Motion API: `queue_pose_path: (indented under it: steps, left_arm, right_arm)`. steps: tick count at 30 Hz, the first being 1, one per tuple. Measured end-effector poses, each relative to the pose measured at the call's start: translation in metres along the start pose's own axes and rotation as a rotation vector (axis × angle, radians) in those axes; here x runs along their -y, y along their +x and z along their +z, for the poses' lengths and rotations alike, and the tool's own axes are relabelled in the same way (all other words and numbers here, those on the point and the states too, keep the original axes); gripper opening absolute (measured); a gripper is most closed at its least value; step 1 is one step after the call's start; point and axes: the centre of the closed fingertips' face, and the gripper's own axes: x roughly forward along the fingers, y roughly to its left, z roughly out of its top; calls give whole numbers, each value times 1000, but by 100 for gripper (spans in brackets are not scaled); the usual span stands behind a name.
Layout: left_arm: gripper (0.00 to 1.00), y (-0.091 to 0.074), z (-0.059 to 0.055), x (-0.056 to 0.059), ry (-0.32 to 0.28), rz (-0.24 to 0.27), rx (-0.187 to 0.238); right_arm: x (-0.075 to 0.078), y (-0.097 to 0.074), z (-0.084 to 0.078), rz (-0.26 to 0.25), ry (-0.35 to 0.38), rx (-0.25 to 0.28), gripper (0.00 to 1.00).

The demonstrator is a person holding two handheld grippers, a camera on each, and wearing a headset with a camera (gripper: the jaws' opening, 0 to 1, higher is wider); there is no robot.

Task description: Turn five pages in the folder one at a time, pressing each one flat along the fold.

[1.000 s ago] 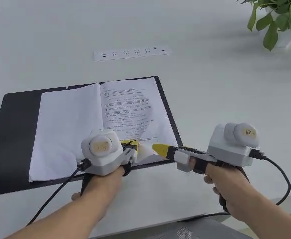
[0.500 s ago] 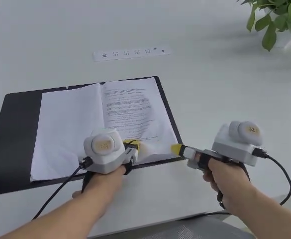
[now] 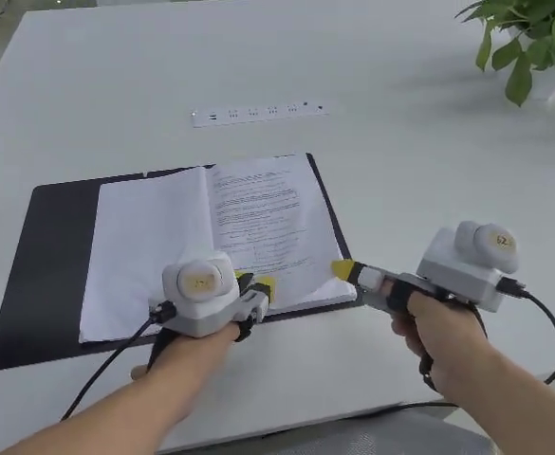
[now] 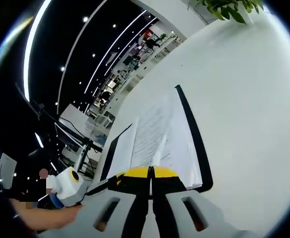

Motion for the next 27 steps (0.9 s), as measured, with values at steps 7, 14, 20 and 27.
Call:
queue_pose_path:
  steps: [7, 14, 20, 27]
  left_arm:
    - [25, -39, 5, -13, 77, -1, 17]
    - [29, -81, 14, -31, 113, 21, 48]
    - [30, -119, 22, -46, 99, 57, 90]
    - [31, -154, 26, -63, 82, 92, 117]
  right_arm:
    - [-48, 4, 0, 78, -66, 11, 0]
    - [-113, 15, -8, 184, -159, -1, 0]
    - [-155, 29, -17, 249, -197, -18, 0]
    - [-185, 50, -34, 285, -244, -63, 0]
